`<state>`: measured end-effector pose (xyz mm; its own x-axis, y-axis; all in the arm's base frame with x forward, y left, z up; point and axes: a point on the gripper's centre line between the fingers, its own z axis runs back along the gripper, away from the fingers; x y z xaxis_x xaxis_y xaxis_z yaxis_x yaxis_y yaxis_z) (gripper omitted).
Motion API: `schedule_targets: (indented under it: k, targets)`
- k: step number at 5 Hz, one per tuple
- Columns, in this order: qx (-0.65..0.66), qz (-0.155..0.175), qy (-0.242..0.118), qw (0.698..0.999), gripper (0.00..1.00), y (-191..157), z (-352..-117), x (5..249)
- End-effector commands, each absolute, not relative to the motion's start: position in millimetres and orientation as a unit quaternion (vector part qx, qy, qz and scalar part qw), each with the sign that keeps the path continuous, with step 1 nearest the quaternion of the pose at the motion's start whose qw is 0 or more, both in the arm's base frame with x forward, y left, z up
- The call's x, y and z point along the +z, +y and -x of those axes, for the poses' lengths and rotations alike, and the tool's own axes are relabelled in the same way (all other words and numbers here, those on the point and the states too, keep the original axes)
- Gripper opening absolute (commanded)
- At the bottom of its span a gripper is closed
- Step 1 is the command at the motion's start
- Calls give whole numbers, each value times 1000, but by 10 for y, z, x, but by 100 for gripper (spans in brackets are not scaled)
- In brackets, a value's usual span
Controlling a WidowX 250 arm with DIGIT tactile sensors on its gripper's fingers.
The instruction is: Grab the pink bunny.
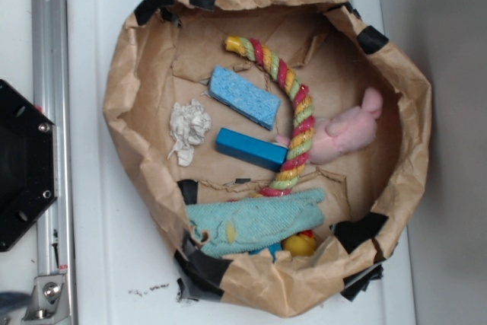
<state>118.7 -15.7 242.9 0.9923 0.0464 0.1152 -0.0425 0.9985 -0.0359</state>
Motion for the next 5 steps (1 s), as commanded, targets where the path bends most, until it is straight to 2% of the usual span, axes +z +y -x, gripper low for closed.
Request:
schedule_targets:
  k: [1, 2, 3, 4, 5]
  targets:
    - [22, 17, -58, 998, 100, -157, -1187, 2429]
    - [-50, 34, -44, 997, 100, -62, -1686, 2131]
    - [-87, 76, -121, 986, 100, -2, -2102, 1934]
    - [-42, 125, -167, 977, 100, 83, -2373, 1737]
    - [25, 108, -211, 971, 100, 209, -2740, 1426]
